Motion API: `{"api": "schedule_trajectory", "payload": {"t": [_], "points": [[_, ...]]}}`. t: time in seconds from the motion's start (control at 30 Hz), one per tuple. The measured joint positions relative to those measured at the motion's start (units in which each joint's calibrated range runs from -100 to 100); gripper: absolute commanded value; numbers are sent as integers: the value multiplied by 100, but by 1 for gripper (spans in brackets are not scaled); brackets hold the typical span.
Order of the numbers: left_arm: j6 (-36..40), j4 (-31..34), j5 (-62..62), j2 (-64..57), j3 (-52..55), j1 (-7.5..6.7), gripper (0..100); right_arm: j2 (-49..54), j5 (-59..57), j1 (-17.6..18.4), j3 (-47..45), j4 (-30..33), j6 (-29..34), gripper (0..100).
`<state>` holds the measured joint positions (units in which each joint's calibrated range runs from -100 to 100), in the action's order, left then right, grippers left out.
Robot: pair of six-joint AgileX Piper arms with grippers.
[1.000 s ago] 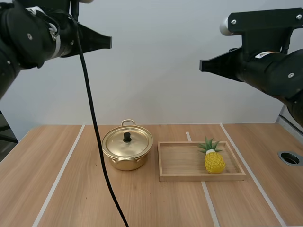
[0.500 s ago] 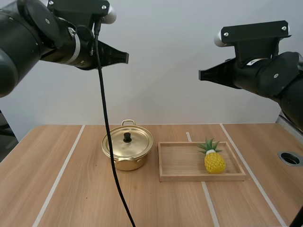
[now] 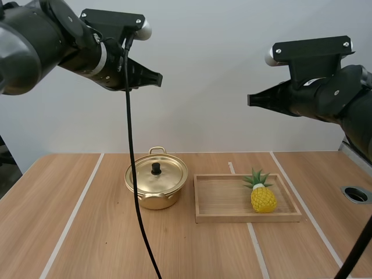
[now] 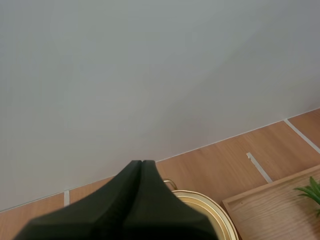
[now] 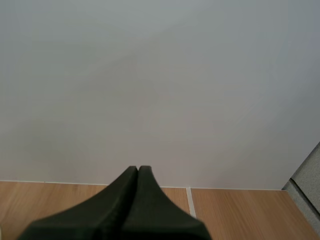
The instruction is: Open the pot, put the pineapple inside, and close it
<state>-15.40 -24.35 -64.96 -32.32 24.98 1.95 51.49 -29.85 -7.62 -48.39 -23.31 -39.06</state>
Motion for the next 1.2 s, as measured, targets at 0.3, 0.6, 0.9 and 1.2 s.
{"api": "schedule_trajectory", "payload": {"t": [0.3,0.6,0.9,1.2], "points": [[0,-188,-695,0,-16,0,8,0,-22,0,0,11,0,0],[0,-250,-1149,0,-16,0,100,0,-22,0,0,11,0,0],[-152,-335,-1378,0,-16,0,100,0,-654,0,0,11,0,0],[-430,-335,-1417,545,-16,0,100,0,-1317,0,0,22,0,0]]}}
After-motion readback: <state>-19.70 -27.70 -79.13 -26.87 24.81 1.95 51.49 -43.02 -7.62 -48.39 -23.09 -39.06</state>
